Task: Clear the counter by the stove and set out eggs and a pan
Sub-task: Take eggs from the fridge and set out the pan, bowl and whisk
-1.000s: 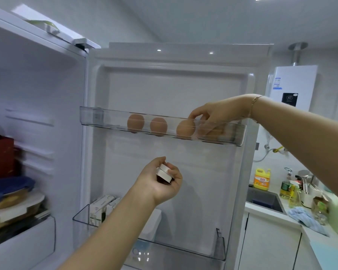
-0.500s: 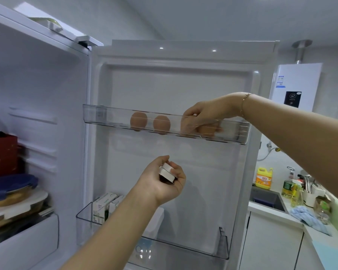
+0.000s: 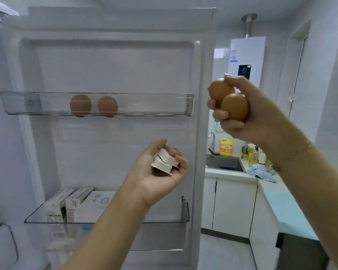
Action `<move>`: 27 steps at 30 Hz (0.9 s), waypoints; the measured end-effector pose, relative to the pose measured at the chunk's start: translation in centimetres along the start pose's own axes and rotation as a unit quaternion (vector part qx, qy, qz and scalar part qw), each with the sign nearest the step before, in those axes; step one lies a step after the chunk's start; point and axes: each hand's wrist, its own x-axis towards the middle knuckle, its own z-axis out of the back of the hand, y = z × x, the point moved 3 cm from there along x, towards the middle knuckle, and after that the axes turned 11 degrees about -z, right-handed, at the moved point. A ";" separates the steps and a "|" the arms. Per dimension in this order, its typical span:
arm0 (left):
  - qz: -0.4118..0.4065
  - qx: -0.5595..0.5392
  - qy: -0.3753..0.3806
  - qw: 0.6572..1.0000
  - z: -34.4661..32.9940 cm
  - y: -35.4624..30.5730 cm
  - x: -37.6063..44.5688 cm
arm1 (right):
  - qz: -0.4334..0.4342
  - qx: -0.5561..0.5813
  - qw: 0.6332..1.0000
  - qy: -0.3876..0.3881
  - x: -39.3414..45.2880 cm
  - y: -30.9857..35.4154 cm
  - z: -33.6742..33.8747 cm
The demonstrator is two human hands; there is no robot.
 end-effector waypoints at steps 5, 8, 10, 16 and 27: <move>0.068 0.025 0.016 0.997 1.8 6.8 0.2 | -0.071 0.181 0.979 -0.066 -6.6 -10.0 6.5; 0.145 0.039 0.019 0.988 3.2 12.0 0.9 | -0.073 0.274 0.953 -0.105 -10.8 -14.3 9.3; 0.180 0.045 0.005 0.983 4.3 15.3 1.6 | -0.061 0.311 0.937 -0.145 -13.9 -16.3 10.8; 0.254 0.051 -0.039 0.965 7.0 25.0 1.8 | -0.028 0.367 0.878 -0.306 -23.4 -20.3 14.8; 0.362 0.168 -0.060 0.915 10.8 47.2 -2.2 | 0.000 0.357 0.756 -0.548 -43.2 -26.1 24.4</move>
